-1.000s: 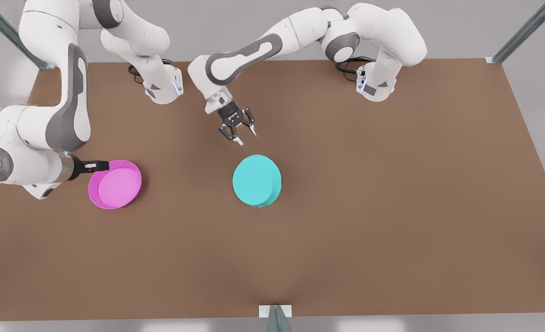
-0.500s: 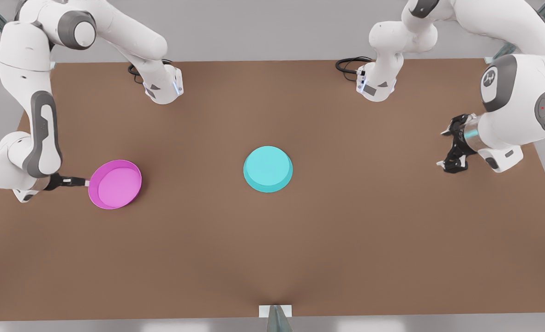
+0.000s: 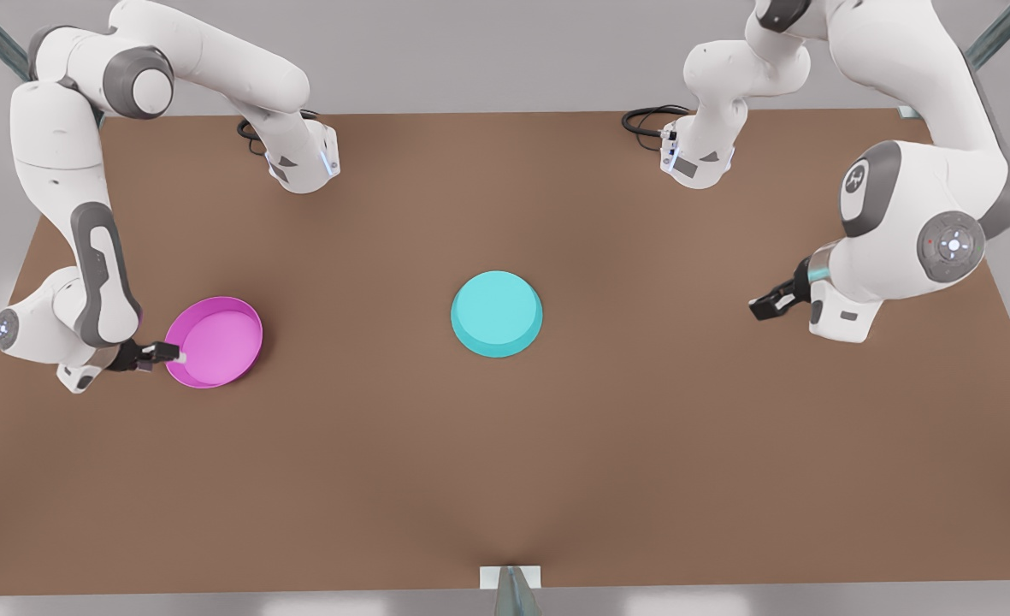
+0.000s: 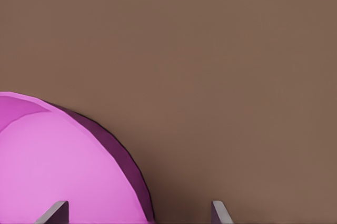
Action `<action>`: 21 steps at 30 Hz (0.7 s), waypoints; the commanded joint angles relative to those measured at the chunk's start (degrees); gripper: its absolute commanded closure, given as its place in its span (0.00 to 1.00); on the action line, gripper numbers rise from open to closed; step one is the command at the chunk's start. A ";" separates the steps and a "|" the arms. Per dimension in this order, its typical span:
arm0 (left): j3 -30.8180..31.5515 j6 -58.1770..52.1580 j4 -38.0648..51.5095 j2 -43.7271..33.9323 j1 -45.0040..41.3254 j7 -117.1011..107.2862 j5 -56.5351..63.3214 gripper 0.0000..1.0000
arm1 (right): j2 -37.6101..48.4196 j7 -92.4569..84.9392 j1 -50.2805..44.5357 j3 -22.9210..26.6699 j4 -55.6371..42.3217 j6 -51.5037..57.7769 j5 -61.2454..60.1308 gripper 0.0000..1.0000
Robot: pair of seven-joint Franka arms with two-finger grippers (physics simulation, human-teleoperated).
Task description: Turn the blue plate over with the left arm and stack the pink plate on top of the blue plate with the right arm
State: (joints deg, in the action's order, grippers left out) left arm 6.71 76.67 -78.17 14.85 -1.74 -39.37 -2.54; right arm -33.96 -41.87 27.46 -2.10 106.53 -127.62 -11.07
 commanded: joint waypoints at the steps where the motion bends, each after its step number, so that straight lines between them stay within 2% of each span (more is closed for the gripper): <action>1: 0.06 -1.44 0.04 -0.08 -0.02 27.24 -0.19 0.00 | -0.05 -12.53 0.22 -0.01 0.44 -0.79 -0.26 0.00; 7: -0.03 -1.44 0.04 -0.17 -0.02 27.33 -0.28 0.00 | 0.04 -13.67 0.14 0.08 0.35 0.35 -0.18 0.00; 9: -0.11 -1.44 0.12 -0.17 -0.02 27.33 -0.36 0.00 | 0.04 -13.59 -0.13 0.08 0.09 0.96 -0.18 0.14; 13: -0.03 -1.61 1.35 -0.43 -0.02 27.24 -0.36 0.00 | -0.05 -13.67 -0.48 0.08 -0.70 2.19 -0.09 0.15; 15: -0.03 -1.61 1.44 -0.61 -0.02 27.15 -0.54 0.00 | -0.93 -14.02 -0.48 0.08 -2.29 3.87 -0.09 0.34; 16: -0.11 -1.61 1.44 -0.61 -0.02 27.15 -0.45 0.00 | -0.93 -14.03 -0.48 0.08 -2.29 4.22 -0.09 0.37; 21: -0.03 -1.97 1.44 -0.52 -0.02 27.24 -0.54 0.00 | -2.07 -15.25 -0.48 0.08 -2.99 3.95 0.44 0.37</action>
State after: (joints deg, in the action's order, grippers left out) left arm 6.69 74.95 -76.77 14.38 -1.75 -20.62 -3.05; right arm -35.94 -51.55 26.97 -2.02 103.63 -124.37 -10.78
